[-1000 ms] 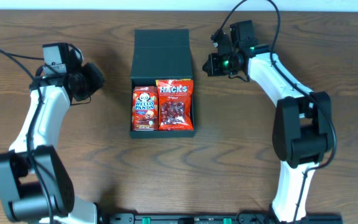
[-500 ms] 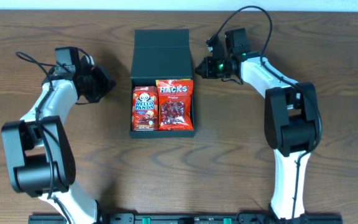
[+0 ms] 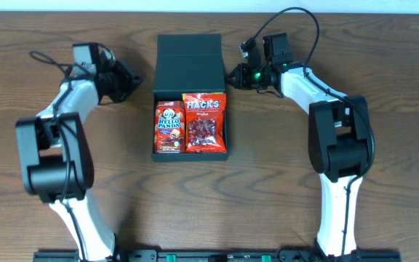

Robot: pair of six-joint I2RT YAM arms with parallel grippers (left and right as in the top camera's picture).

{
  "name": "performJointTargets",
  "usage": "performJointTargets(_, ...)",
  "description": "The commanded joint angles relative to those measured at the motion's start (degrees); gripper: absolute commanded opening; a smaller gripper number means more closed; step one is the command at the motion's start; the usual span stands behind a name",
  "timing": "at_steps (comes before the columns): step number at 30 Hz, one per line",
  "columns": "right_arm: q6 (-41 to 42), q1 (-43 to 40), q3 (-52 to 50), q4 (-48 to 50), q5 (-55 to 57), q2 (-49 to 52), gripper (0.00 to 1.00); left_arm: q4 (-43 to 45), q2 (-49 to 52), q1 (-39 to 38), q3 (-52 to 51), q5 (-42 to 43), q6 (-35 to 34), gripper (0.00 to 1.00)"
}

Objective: Pack container
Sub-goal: 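Move both grippers to the box lid's top corners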

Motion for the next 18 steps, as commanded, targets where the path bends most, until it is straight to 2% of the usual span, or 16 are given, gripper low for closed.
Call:
performJointTargets(1,0.81,0.15,-0.04,0.2,-1.38,0.76,0.02,-2.03,4.04,-1.16,6.05,1.03,-1.38,0.06)
performJointTargets(8,2.19,0.85,-0.02,2.27,-1.42,1.11,0.01,-6.14,10.49,-3.13,14.6,2.34,-1.4,0.06)
performJointTargets(18,3.61,1.64,-0.02,5.11,-6.4,2.62,0.02,-8.0,11.65,-4.81,15.65,2.64,-1.79,0.06)
